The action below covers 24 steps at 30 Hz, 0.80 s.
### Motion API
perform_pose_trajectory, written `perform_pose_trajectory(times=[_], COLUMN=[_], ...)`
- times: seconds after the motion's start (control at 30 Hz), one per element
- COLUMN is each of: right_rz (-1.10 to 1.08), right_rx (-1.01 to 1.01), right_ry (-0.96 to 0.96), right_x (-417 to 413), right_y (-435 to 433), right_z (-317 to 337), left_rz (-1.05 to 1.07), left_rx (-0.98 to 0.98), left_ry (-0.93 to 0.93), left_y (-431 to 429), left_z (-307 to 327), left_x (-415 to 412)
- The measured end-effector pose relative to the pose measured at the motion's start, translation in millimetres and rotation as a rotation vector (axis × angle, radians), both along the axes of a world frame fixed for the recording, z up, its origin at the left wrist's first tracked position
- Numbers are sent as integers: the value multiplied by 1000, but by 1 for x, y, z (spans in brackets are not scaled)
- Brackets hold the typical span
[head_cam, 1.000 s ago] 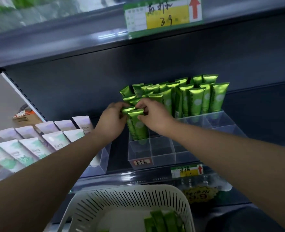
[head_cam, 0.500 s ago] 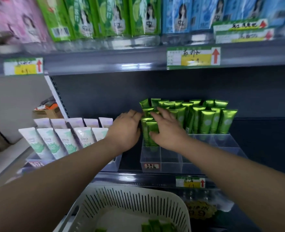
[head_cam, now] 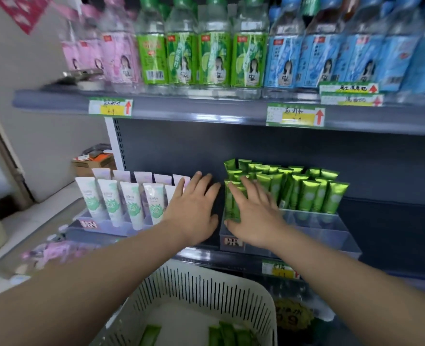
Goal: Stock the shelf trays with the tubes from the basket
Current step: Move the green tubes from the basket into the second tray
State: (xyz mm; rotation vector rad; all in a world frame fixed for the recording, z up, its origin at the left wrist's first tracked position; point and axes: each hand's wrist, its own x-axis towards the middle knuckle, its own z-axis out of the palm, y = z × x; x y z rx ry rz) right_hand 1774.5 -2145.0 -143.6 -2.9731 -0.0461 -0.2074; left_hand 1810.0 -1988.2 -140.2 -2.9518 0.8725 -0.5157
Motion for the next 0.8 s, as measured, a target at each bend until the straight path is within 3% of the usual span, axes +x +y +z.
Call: perform_pose_trajectory(times=[0.8], right_rz=[128], right_rx=[32], right_ry=[94], right_x=[-94], right_y=[56], right_z=[-77], left_rz=[111], left_rx=[51], left_ry=[134], left_y=[55], left_z=[-72], left_x=[-97])
